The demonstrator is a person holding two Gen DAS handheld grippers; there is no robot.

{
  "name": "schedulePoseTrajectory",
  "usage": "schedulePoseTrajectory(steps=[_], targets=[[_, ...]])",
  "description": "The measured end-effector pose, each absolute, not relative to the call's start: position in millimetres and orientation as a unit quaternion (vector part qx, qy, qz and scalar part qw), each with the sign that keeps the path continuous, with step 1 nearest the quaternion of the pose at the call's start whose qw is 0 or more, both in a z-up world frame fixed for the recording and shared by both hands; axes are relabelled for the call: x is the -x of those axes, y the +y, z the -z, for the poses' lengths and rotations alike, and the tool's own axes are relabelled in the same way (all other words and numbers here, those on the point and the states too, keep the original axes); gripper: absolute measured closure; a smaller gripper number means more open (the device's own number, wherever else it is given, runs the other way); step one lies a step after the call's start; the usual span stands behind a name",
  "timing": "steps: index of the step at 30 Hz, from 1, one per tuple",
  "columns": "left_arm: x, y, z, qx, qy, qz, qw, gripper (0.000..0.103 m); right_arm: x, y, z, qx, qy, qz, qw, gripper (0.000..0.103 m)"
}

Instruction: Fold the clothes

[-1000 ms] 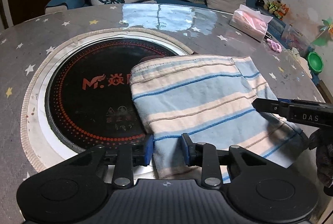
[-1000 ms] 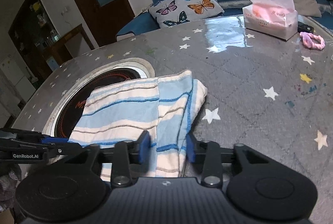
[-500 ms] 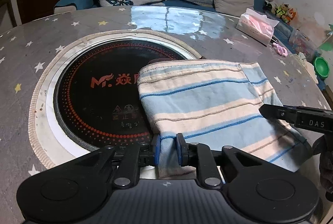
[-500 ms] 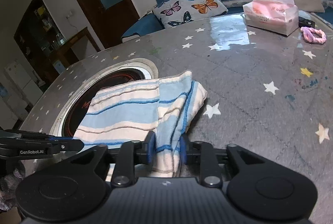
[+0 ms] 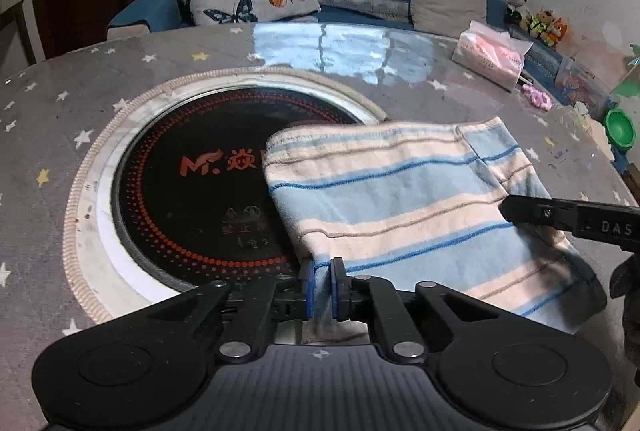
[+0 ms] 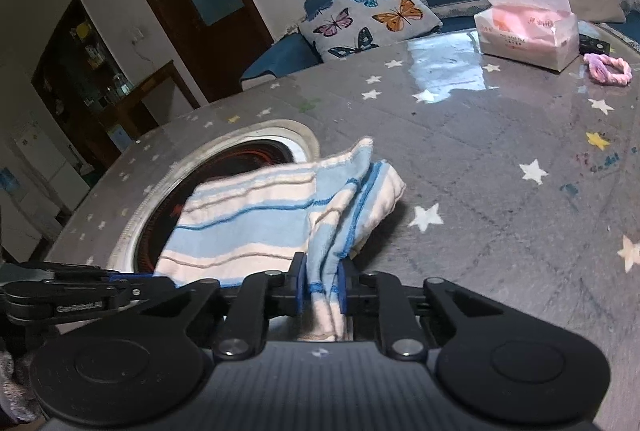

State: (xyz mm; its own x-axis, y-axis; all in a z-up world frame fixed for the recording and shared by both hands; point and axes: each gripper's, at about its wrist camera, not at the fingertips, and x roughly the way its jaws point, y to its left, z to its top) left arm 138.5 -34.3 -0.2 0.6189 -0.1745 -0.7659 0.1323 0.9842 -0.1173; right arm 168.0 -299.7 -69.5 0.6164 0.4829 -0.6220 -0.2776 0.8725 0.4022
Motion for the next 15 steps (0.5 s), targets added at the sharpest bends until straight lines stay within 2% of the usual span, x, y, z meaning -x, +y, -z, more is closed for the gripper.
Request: schedulePoseTrajectory(steps=[15], targets=[[-71, 40, -34, 0.056, 0.376, 0.068, 0.922, 0.096, -131, -216, 30, -0.091, 0.358, -0.265, 0.891, 0.091]])
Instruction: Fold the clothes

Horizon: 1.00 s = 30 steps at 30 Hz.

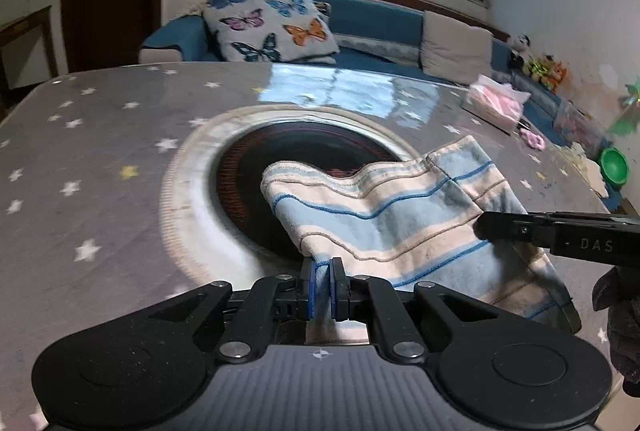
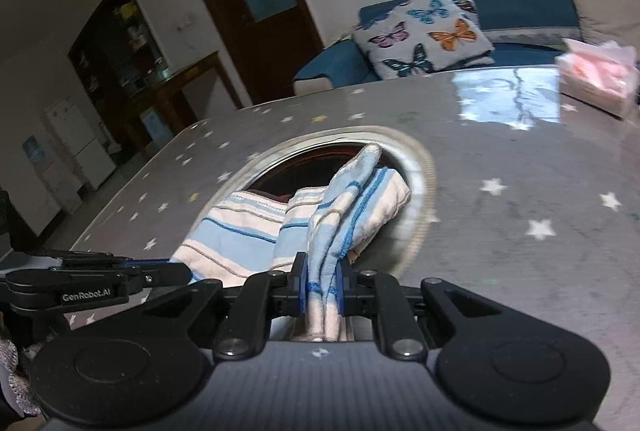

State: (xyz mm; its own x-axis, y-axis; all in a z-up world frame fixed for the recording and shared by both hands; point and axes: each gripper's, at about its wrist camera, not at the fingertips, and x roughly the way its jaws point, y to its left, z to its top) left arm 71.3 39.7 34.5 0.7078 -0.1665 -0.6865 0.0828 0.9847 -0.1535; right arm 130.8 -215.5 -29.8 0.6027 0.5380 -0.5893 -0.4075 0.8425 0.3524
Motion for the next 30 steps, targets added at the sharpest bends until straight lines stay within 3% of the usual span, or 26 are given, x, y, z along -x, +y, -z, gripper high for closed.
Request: schedulePoseTrajectory(steps=[16, 30], targets=[[-25, 175, -58, 0.091, 0.345, -0.057, 0.932, 0.096, -146, -53, 5, -0.039, 0.351, -0.379, 0.855, 0.091], [-33, 237, -47, 0.104, 0.356, -0.143, 0.918, 0.096, -186, 43, 20, -0.005, 0.355, -0.433, 0.829, 0.091]])
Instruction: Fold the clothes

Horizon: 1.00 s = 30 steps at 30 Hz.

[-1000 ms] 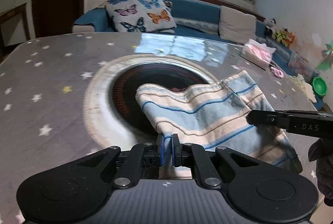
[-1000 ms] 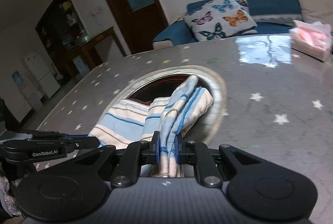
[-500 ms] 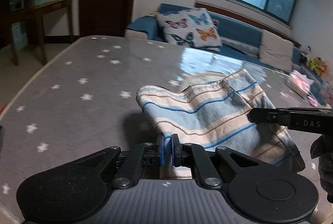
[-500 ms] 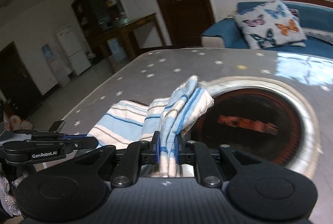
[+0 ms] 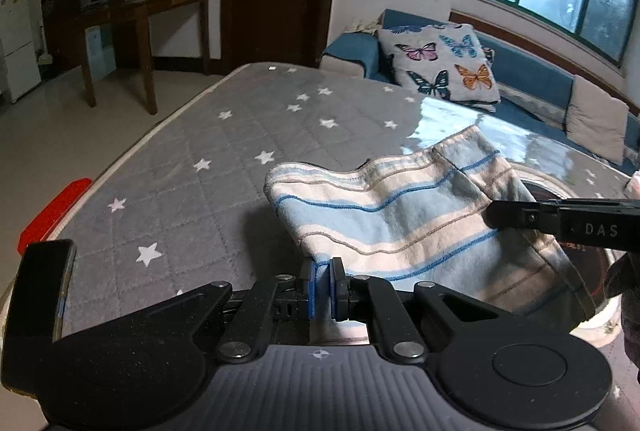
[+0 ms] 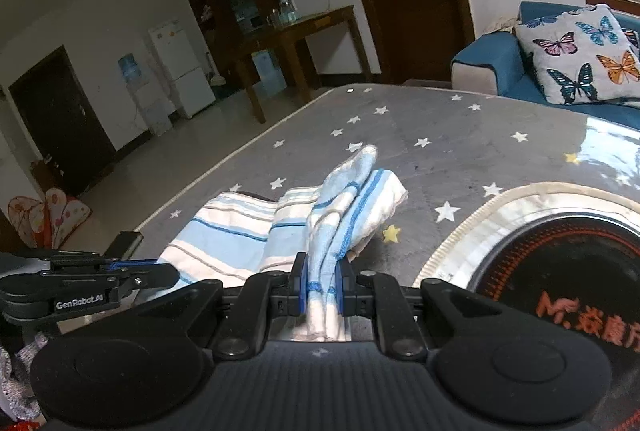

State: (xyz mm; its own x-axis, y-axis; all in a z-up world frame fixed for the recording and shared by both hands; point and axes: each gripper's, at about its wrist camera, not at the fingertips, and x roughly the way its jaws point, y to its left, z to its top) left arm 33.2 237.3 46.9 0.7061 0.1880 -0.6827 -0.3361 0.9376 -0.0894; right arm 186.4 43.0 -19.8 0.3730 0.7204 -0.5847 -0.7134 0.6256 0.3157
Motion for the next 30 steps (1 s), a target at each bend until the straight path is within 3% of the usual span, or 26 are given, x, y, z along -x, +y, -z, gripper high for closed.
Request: schedulePoseTrajectory(steps=[10, 16, 18, 22, 30], targets=[[-39, 241, -22, 0.104, 0.391, -0.154, 0.901, 0.095, -203, 57, 47, 0.017, 0.387, -0.415, 0.823, 0.090], [-42, 247, -17, 0.097, 0.405, -0.159, 0.895, 0.082, -209, 51, 54, 0.025, 0.390, -0.401, 0.828, 0.082], [-43, 249, -20, 0.089, 0.404, -0.169, 0.895, 0.063, -204, 51, 45, 0.041, 0.373, -0.397, 0.838, 0.079], [-49, 254, -24, 0.087, 0.399, -0.172, 0.896, 0.060, -189, 49, 28, 0.069, 0.338, -0.416, 0.842, 0.079], [-70, 261, -15, 0.081, 0.413, -0.180, 0.889, 0.046, -176, 55, 52, 0.103, 0.375, -0.440, 0.810, 0.080]])
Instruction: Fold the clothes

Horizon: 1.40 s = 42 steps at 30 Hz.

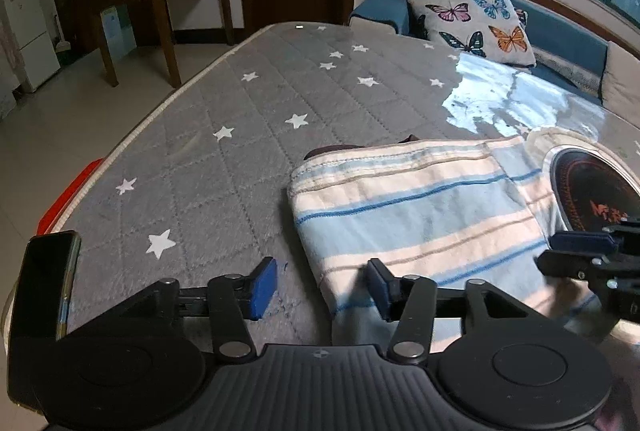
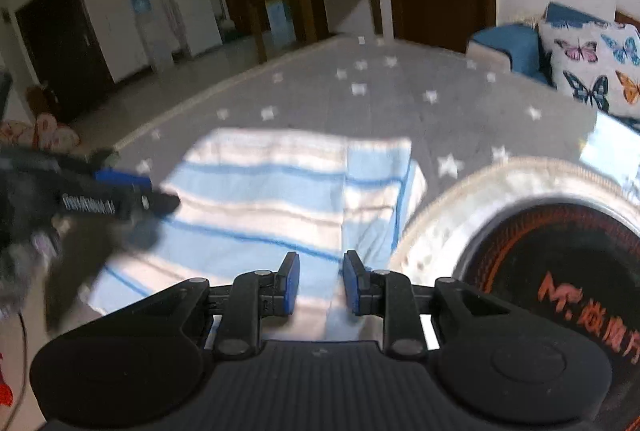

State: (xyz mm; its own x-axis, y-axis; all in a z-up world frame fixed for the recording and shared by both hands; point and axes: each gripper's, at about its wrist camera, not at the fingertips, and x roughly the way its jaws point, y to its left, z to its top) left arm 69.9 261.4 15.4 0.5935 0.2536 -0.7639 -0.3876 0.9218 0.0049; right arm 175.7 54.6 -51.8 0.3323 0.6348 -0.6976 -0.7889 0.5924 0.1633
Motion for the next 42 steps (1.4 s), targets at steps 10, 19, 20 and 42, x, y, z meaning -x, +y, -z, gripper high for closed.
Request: schedulePoseTrajectory(steps=[10, 19, 20, 42], targets=[[-102, 275, -13, 0.076, 0.410, -0.192, 0.889, 0.027, -210, 74, 37, 0.059, 0.363, -0.440, 0.819, 0.079], [-128, 289, 1, 0.084, 0.419, -0.218, 0.878, 0.020, -241, 103, 59, 0.066, 0.384, -0.424, 0.818, 0.080], [-128, 289, 1, 0.086, 0.420, -0.219, 0.877, 0.020, -242, 104, 59, 0.067, 0.383, -0.424, 0.818, 0.080], [-65, 232, -19, 0.055, 0.402, -0.165, 0.899, 0.014, -139, 35, 41, 0.161, 0.360, -0.477, 0.786, 0.081]])
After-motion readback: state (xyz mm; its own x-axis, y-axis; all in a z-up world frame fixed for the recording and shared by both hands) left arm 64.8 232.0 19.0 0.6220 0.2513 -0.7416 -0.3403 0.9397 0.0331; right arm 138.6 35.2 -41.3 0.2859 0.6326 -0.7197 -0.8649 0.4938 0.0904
